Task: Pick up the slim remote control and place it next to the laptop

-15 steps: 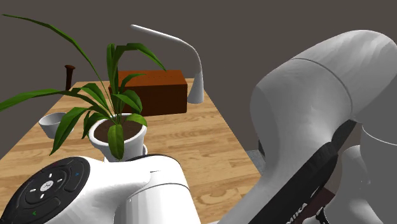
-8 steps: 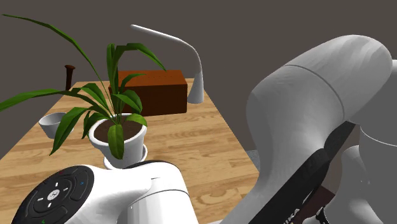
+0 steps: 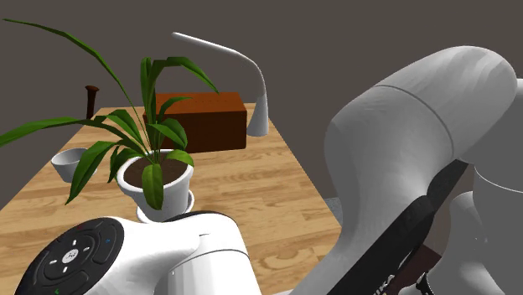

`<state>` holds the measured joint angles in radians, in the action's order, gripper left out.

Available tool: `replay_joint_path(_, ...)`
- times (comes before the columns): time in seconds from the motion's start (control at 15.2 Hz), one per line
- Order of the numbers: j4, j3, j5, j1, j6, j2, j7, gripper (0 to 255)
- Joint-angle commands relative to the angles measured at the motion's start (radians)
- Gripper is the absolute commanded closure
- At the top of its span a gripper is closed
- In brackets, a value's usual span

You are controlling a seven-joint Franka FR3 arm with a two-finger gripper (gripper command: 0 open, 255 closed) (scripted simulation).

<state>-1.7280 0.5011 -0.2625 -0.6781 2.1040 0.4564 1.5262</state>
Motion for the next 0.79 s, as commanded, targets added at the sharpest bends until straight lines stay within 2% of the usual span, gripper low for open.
replay_joint_path(0.0,-0.001,0.000,0.000,0.000,-0.001,0.000,0.000,0)
replay_joint_path(0.26,0.061,0.017,0.032,0.007,-0.106,-0.049,-0.021,0)
replay_joint_path(0.73,0.061,0.017,0.032,0.007,-0.106,-0.049,-0.021,0)
